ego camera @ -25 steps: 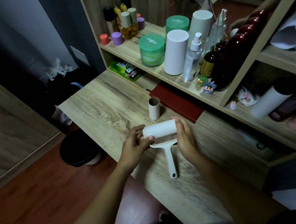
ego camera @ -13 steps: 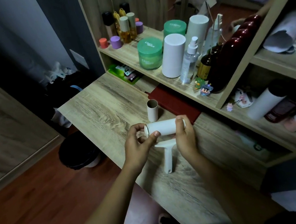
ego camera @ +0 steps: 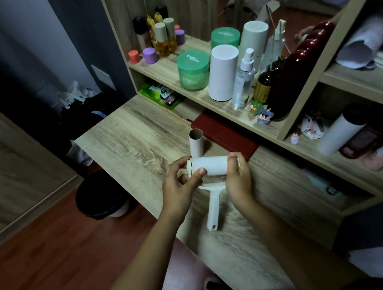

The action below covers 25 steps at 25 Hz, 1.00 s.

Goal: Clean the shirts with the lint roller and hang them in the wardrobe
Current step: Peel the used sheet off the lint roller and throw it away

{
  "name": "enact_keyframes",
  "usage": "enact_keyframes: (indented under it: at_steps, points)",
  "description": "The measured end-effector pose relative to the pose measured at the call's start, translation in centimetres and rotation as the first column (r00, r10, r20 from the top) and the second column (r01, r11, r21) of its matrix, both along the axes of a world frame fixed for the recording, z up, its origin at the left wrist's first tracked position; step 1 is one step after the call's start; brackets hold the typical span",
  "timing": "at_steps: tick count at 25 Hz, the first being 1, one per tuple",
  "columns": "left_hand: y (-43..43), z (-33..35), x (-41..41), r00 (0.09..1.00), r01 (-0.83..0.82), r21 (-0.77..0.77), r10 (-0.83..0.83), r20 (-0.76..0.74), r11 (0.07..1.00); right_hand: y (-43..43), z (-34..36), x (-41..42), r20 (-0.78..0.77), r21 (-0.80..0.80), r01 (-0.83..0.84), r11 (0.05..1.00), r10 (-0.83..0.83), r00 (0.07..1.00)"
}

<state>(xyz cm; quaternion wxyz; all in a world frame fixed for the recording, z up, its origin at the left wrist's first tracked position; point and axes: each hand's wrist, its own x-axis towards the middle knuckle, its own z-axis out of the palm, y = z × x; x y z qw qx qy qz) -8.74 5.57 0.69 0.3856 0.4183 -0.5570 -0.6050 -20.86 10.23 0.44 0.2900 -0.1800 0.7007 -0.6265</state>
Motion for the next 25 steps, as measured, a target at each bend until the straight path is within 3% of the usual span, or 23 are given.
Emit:
enact_keyframes:
  at_steps: [6, 17, 25]
  points:
    - [0.8, -0.2, -0.1, 0.999, 0.008, -0.038, -0.007, 0.047, 0.999, 0.4, -0.1, -0.6, -0.071, 0.022, -0.026, 0.999, 0.028, 0.997]
    - [1.7, 0.0, -0.3, 0.995, 0.042, -0.042, -0.038, 0.095, 0.998, 1.0, -0.3, -1.5, -0.033, 0.034, -0.08, 0.996, 0.081, 0.996]
    - [2.0, 0.8, -0.7, 0.993, -0.08, -0.051, 0.084, 0.083, 0.995, 1.1, 0.0, -1.0, -0.093, -0.004, -0.105, 0.994, 0.104, 0.99]
